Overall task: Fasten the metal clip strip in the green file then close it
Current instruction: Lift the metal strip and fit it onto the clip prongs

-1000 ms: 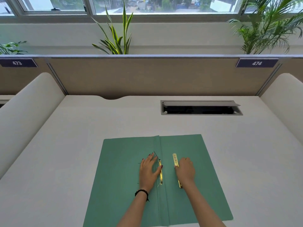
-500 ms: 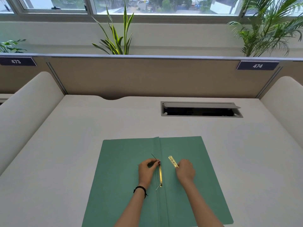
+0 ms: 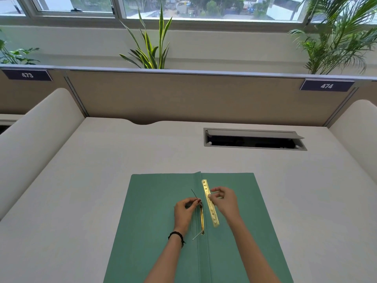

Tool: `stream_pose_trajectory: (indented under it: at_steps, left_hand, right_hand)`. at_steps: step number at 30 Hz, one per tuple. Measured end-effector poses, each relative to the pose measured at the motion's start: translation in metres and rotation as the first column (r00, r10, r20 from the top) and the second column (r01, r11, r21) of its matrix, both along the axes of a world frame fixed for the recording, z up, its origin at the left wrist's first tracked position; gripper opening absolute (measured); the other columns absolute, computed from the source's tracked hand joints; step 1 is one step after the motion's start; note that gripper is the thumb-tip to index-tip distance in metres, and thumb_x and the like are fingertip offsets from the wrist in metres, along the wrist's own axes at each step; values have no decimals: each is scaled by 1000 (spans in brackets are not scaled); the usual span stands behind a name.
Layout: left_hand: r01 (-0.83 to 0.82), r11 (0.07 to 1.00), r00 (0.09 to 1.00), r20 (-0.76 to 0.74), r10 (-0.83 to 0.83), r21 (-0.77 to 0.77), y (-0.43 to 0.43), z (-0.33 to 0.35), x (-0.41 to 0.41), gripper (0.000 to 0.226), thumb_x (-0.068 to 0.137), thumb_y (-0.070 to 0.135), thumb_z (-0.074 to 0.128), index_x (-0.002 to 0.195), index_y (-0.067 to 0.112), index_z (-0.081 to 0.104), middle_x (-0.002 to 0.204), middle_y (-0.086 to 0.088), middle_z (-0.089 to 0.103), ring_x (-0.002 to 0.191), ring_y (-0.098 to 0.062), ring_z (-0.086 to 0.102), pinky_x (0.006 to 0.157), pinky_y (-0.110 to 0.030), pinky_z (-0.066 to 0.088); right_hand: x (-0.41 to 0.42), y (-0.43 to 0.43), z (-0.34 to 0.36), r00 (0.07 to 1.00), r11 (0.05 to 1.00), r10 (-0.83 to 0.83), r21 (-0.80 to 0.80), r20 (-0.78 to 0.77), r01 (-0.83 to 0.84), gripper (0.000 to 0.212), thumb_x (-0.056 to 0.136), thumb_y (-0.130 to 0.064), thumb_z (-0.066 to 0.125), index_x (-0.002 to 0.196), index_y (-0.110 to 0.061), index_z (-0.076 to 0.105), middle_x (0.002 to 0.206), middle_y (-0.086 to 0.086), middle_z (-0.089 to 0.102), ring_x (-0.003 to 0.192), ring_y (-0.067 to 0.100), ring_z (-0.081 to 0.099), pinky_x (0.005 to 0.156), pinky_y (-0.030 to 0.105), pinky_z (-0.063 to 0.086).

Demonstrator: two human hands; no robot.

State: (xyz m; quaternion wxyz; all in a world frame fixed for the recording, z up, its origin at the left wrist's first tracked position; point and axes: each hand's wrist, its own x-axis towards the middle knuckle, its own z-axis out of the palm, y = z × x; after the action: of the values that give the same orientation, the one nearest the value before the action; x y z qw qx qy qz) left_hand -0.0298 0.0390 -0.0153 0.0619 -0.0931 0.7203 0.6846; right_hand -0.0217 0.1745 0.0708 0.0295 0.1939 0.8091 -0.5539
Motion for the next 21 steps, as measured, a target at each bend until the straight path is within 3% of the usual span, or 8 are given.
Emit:
stream_pose_trajectory:
  at_steps: [4, 9, 15, 21]
  left_hand:
    - [19, 1000, 1000, 15, -19, 18, 1, 1, -1, 7, 81, 11, 69, 82, 13, 76, 82, -8, 76, 76, -10, 69, 71, -17, 52]
    - [54, 999, 999, 4, -54, -7, -1, 1, 0, 9, 82, 14, 67, 83, 11, 75, 83, -10, 76, 80, -20, 71, 75, -23, 54]
    - [56, 998, 998, 2, -56, -38, 0, 4, 1, 10, 82, 8, 65, 81, 10, 75, 81, -11, 75, 72, -11, 67, 69, -21, 51]
    - [55, 998, 999, 5, -54, -35, 0, 8, 3, 14, 83, 6, 64, 82, 14, 75, 83, -12, 76, 81, -26, 71, 76, -33, 56]
  right_hand:
    - [0, -11, 11, 1000, 987, 31, -155, -2, -31, 8, 77, -3, 68, 81, -10, 65, 66, 4, 67, 54, 10, 63, 54, 15, 43]
    - [-1, -17, 12, 997, 982, 64, -181, 32, -57, 12, 76, -1, 67, 76, -12, 64, 70, 8, 68, 58, 14, 64, 57, 19, 48]
    - [-2, -20, 12, 997, 976, 62, -211, 49, -50, 10, 77, -1, 67, 77, -11, 64, 69, 7, 67, 59, 14, 64, 48, 10, 45]
    - [-3, -22, 15, 995, 978, 73, -202, 65, -58, 8, 78, -2, 66, 83, -7, 64, 67, 3, 66, 55, 10, 62, 41, 6, 40]
